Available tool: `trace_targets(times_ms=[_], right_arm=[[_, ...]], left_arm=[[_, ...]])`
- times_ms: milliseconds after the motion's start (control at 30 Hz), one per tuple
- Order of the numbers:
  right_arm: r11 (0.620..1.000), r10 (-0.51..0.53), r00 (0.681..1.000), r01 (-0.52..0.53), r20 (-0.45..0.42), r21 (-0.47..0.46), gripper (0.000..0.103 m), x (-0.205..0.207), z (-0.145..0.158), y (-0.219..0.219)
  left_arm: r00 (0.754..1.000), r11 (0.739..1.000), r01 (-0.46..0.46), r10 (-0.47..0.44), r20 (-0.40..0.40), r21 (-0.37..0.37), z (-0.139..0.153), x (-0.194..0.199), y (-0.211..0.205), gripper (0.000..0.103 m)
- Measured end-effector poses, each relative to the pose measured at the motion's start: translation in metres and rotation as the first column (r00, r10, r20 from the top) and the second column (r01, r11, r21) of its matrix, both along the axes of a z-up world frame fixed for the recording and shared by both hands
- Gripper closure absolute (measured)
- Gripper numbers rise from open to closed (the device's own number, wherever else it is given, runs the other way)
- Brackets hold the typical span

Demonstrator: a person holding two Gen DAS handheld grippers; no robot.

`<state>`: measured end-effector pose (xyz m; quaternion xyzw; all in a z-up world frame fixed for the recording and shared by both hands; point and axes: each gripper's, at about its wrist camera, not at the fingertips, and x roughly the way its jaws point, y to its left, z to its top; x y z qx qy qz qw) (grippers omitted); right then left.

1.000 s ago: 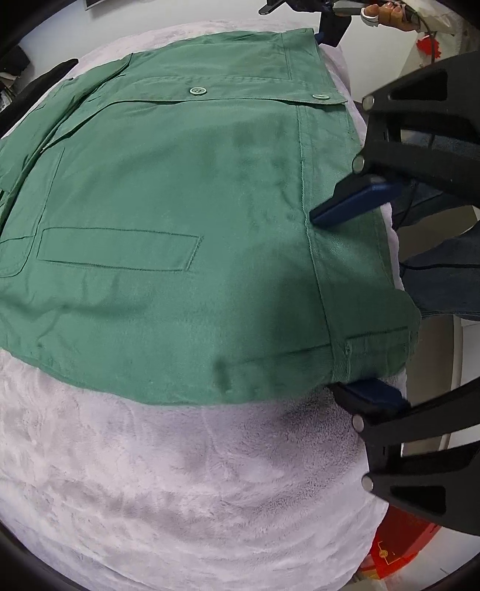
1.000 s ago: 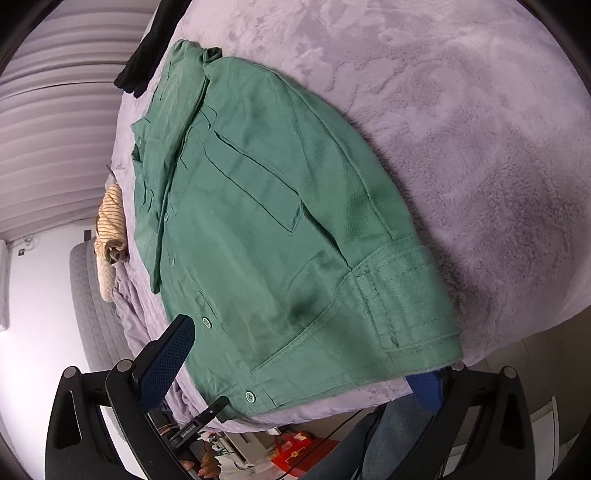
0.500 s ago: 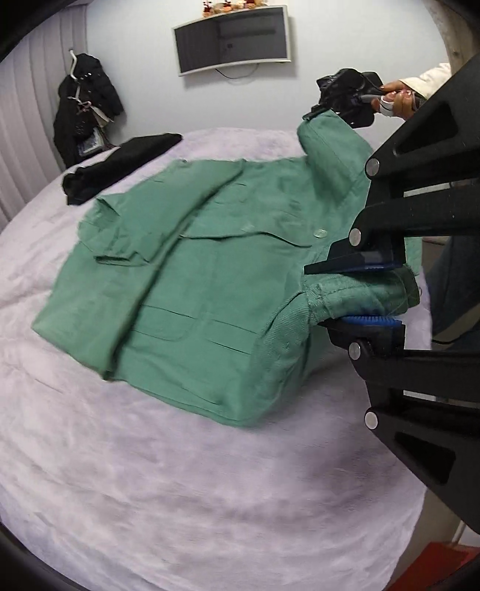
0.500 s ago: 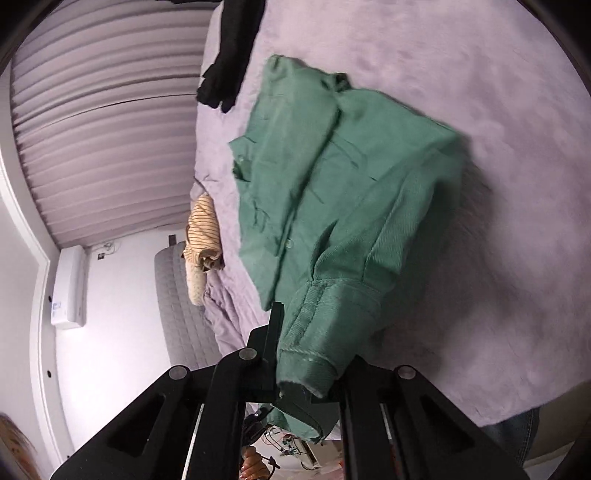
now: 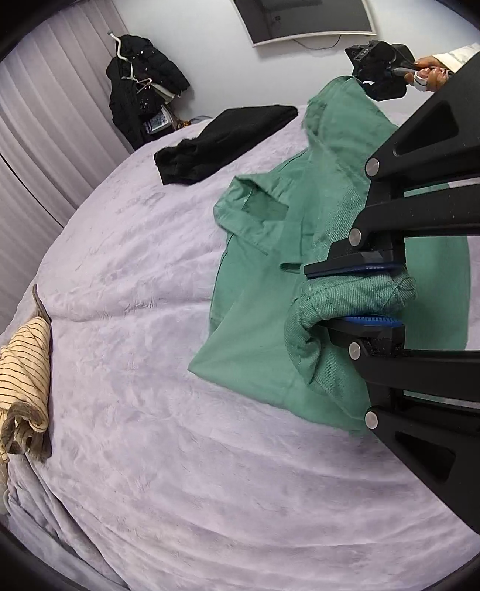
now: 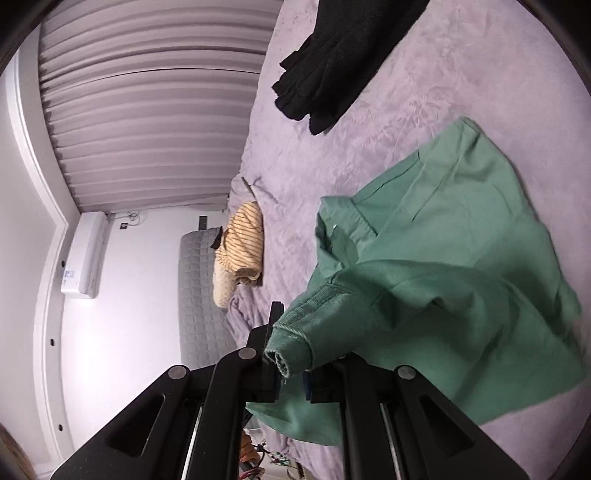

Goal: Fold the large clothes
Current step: 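Lift the hem with both tools and fold it onto the collar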

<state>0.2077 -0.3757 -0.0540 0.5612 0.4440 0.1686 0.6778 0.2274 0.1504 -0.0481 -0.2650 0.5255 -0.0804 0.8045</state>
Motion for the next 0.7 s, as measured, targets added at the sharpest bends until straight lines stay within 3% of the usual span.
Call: trace_targets(times_ms=[200, 267, 333, 367, 400, 433, 467, 500, 600, 700], right_arm=[[0.995, -0.043, 0.991, 0.031, -0.128, -0.093, 0.093, 0.057, -0.065, -0.008], [0.993, -0.044, 0.987, 0.027, -0.153, -0.114, 0.09, 0.064, -0.08, -0.007], [0.991, -0.061, 0.984, 0.039, -0.17, -0.128, 0.09, 0.069, -0.087, -0.006], [0.991, -0.069, 0.981, 0.046, -0.179, -0.129, 0.089, 0.071, -0.089, -0.007], [0.99, -0.068, 0.979, 0.043, -0.19, -0.132, 0.084, 0.073, -0.089, -0.008], [0.99, -0.063, 0.979, 0.036, -0.194, -0.139, 0.078, 0.074, -0.087, -0.009], [0.989, -0.062, 0.981, 0.035, -0.186, -0.145, 0.052, 0.075, -0.083, -0.011], [0.987, -0.065, 0.983, 0.038, -0.172, -0.156, 0.022, 0.075, -0.077, -0.014], [0.979, -0.075, 0.99, 0.05, -0.118, -0.2, 0.017, 0.079, -0.057, -0.026], [0.937, -0.046, 0.99, -0.003, -0.132, -0.349, 0.019, 0.083, -0.043, -0.031]], left_arm=[[0.995, 0.995, 0.06, -0.053, -0.081, 0.083, -0.051, 0.058, -0.013, 0.084], [0.993, 0.989, 0.074, -0.061, -0.103, 0.129, -0.059, 0.065, -0.017, 0.084], [0.99, 0.989, 0.081, -0.065, -0.126, 0.125, -0.061, 0.068, -0.014, 0.083], [0.989, 0.99, 0.078, -0.063, -0.136, 0.113, -0.06, 0.069, -0.012, 0.076], [0.989, 0.99, 0.076, -0.059, -0.139, 0.12, -0.059, 0.07, -0.009, 0.07], [0.99, 0.987, 0.071, -0.052, -0.128, 0.146, -0.055, 0.07, -0.007, 0.051], [0.994, 0.983, 0.06, -0.043, -0.102, 0.175, -0.048, 0.068, -0.005, 0.033], [0.996, 0.979, 0.05, -0.036, -0.076, 0.197, -0.042, 0.067, -0.003, 0.029], [0.997, 0.971, 0.063, -0.053, -0.049, 0.232, -0.034, 0.069, -0.003, 0.029], [0.996, 0.951, 0.093, -0.084, -0.04, 0.294, -0.035, 0.071, -0.014, 0.029]])
